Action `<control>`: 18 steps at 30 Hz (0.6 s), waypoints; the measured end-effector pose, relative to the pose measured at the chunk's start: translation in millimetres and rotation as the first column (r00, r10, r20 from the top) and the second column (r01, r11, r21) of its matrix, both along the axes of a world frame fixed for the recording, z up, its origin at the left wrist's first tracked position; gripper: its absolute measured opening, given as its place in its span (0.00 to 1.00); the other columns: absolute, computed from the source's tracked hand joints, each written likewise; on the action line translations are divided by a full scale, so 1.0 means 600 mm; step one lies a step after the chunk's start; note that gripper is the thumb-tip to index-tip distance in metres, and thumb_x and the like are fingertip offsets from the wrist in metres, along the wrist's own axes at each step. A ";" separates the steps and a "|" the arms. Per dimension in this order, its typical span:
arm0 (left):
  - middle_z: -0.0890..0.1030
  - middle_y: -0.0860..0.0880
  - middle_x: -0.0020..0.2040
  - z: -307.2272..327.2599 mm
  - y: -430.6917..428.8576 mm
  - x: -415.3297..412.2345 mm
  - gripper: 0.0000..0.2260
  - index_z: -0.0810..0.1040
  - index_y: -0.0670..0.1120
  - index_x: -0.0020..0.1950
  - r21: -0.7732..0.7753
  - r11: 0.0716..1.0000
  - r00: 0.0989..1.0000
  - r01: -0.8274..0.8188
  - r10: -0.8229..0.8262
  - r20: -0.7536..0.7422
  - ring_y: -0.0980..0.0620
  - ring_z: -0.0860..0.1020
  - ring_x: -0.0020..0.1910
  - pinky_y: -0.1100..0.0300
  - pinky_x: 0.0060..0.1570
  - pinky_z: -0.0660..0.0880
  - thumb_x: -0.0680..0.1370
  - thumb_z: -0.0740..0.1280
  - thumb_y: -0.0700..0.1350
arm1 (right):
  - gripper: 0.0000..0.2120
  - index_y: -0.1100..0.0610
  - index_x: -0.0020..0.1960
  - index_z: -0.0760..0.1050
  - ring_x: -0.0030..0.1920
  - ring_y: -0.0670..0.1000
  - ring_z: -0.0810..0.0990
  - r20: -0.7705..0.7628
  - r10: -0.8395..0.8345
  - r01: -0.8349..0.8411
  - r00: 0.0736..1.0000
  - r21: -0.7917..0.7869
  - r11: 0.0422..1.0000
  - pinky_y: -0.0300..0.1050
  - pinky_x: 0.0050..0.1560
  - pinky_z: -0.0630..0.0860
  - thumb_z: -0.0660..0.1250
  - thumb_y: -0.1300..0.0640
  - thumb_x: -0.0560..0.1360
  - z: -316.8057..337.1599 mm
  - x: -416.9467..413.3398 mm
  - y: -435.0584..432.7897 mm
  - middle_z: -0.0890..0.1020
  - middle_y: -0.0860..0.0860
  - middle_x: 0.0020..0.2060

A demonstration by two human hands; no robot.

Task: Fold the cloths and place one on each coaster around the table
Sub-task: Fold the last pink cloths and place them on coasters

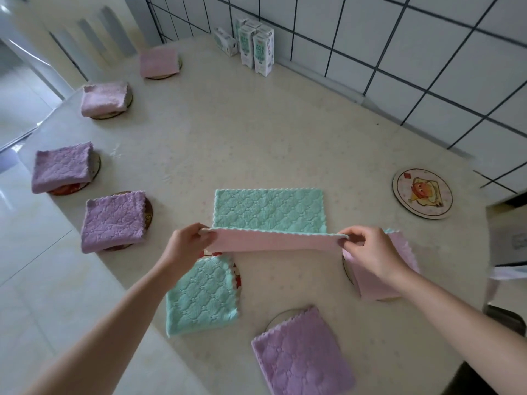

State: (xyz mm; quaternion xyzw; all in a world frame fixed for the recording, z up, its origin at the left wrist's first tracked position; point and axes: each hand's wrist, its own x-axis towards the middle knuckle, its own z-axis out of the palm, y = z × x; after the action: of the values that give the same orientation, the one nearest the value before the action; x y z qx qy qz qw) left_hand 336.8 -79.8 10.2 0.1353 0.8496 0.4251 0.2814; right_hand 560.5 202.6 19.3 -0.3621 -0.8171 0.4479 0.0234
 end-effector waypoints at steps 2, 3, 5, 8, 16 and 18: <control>0.80 0.41 0.42 -0.010 0.016 -0.004 0.03 0.80 0.47 0.44 0.038 0.990 0.988 -0.135 0.132 0.075 0.46 0.75 0.36 0.55 0.35 0.76 0.77 0.68 0.42 | 0.08 0.53 0.37 0.78 0.34 0.49 0.76 -0.038 -0.087 0.083 0.996 -0.087 0.993 0.35 0.37 0.70 0.71 0.62 0.72 -0.010 -0.026 0.015 0.81 0.53 0.31; 0.81 0.41 0.44 -0.015 0.025 -0.007 0.04 0.80 0.49 0.43 0.050 0.980 0.977 -0.194 0.189 0.102 0.45 0.76 0.38 0.49 0.40 0.78 0.77 0.68 0.42 | 0.08 0.53 0.36 0.78 0.34 0.49 0.75 -0.044 -0.120 0.114 0.992 -0.120 0.986 0.37 0.38 0.70 0.70 0.62 0.72 -0.015 -0.042 0.022 0.80 0.51 0.30; 0.81 0.44 0.46 -0.027 0.043 -0.016 0.04 0.80 0.52 0.43 0.044 0.962 0.956 -0.269 0.261 0.137 0.44 0.76 0.42 0.41 0.46 0.78 0.77 0.68 0.44 | 0.05 0.54 0.39 0.78 0.34 0.49 0.75 -0.048 -0.174 0.162 0.983 -0.196 0.967 0.43 0.41 0.73 0.70 0.62 0.73 -0.024 -0.071 0.035 0.79 0.49 0.31; 0.81 0.46 0.46 -0.043 0.074 -0.040 0.05 0.81 0.47 0.51 0.011 0.958 0.952 -0.286 0.283 0.114 0.46 0.76 0.43 0.48 0.44 0.77 0.77 0.67 0.43 | 0.03 0.55 0.43 0.78 0.32 0.49 0.75 -0.032 -0.262 0.238 0.965 -0.321 0.917 0.43 0.37 0.76 0.68 0.62 0.75 -0.041 -0.109 0.056 0.78 0.50 0.32; 0.74 0.46 0.33 -0.089 0.123 -0.106 0.11 0.80 0.40 0.42 -0.104 0.962 0.964 -0.252 0.258 0.056 0.51 0.69 0.33 0.57 0.36 0.67 0.78 0.63 0.45 | 0.08 0.55 0.38 0.77 0.32 0.50 0.73 0.019 -0.267 0.265 0.964 -0.203 0.943 0.47 0.39 0.72 0.65 0.57 0.76 -0.120 -0.168 0.089 0.76 0.48 0.28; 0.71 0.46 0.33 -0.097 0.128 -0.115 0.11 0.78 0.38 0.42 -0.105 0.966 0.970 -0.238 0.243 0.034 0.51 0.68 0.34 0.57 0.36 0.65 0.77 0.62 0.45 | 0.10 0.57 0.38 0.75 0.33 0.52 0.72 0.014 -0.251 0.249 0.968 -0.168 0.954 0.45 0.39 0.69 0.64 0.56 0.77 -0.132 -0.177 0.093 0.75 0.48 0.28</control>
State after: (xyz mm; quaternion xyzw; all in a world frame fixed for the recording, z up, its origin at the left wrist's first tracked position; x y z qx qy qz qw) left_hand 268.0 -3.1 -48.0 0.0072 0.8731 0.4161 0.2538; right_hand 454.5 258.5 -59.8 -0.4614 -0.7239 0.5101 0.0525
